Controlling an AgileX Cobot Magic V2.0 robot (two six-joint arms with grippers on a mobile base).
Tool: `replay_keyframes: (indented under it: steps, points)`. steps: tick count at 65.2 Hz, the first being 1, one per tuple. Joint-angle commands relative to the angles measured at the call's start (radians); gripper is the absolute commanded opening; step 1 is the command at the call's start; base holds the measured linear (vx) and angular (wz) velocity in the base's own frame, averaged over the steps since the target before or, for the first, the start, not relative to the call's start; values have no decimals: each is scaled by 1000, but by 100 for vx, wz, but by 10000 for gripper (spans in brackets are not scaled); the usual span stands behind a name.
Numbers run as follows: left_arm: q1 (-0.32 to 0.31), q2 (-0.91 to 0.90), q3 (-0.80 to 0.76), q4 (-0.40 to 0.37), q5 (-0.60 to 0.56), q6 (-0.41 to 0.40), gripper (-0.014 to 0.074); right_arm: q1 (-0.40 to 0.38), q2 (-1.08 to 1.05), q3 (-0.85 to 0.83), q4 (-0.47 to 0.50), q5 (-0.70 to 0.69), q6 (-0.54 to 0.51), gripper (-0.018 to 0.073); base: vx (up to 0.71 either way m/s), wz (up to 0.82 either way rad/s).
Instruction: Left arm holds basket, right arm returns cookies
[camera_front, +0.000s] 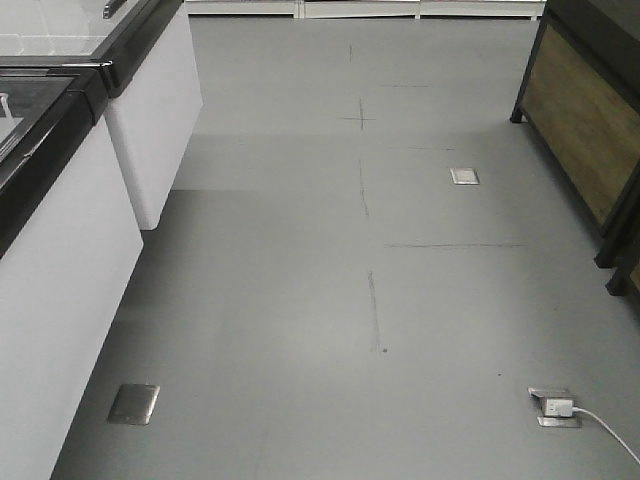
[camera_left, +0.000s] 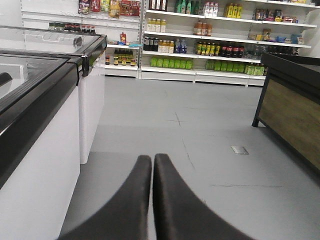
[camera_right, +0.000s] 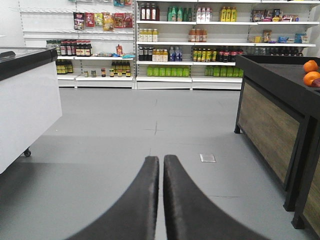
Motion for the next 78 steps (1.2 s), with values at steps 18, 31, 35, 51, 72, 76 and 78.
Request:
replay_keyframes:
  steps: [18,31,35,51,72,76,78]
  points:
    - [1,-11,-30,-4,-76,-7,-6,-4,-13,17,-7,-73,1,-9,0,0]
    - [1,-11,-30,-4,-76,-7,-6,-4,-13,17,-7,-73,1,-9,0,0]
    - [1,-11,-30,-4,-76,-7,-6,-4,-13,17,-7,-73,1,-9,0,0]
    - [1,-11,-30,-4,-76,-7,-6,-4,-13,17,-7,-73,1,-9,0,0]
    - [1,-11,-30,-4,-76,-7,-6,-4,-13,17,-7,-73,1,-9,0,0]
    - [1,-11,-30,-4,-76,-7,-6,-4,-13,17,-7,-73,1,-9,0,0]
    - [1,-11,-30,-4,-76,-7,-6,-4,-13,17,-7,-73,1,-9,0,0]
